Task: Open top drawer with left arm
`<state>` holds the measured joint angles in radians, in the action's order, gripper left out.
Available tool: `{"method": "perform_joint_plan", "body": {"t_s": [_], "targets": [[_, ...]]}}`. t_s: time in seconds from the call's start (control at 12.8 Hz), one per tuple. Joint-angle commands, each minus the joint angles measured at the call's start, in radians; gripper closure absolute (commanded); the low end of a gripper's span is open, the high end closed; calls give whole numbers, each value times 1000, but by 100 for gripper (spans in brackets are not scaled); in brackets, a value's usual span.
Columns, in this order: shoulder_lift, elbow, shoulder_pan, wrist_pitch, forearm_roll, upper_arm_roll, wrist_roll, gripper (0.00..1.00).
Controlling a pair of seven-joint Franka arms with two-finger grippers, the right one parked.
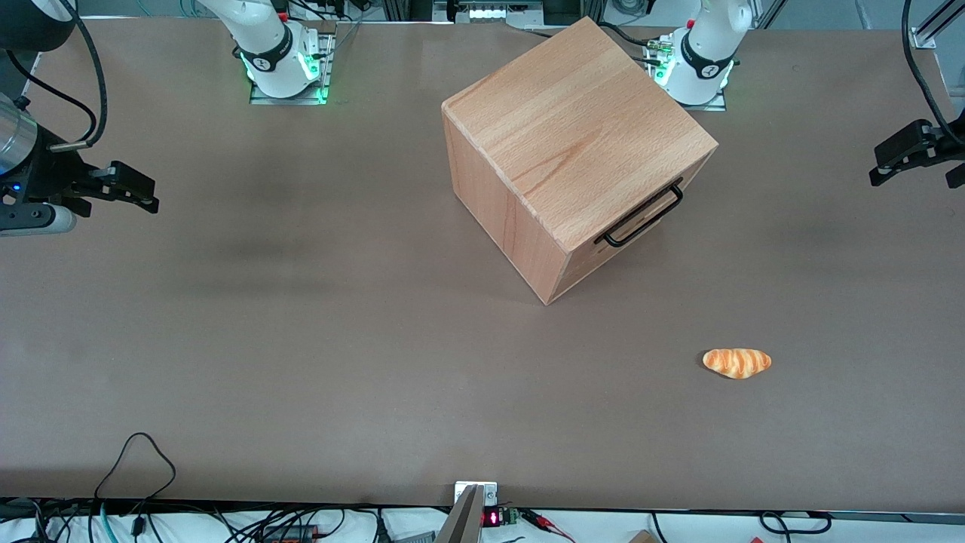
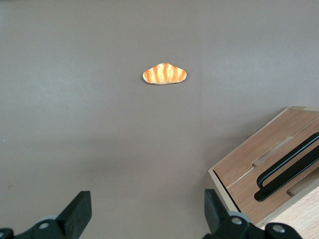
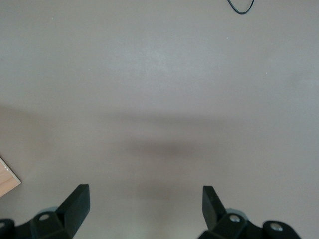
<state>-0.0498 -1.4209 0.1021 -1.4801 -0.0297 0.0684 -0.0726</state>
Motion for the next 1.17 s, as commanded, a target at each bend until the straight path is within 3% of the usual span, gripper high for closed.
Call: {"method": "perform_joint_plan", "body": {"t_s": [0.0, 0.55, 0.78, 1.09], "targets": [[-5, 4, -1, 10, -9, 1, -22, 0], [-21, 8, -15, 8, 7, 10, -26, 0], [-41, -9, -32, 11, 4, 65, -29, 0], [-87, -32, -47, -2, 8, 116, -195, 0]]}}
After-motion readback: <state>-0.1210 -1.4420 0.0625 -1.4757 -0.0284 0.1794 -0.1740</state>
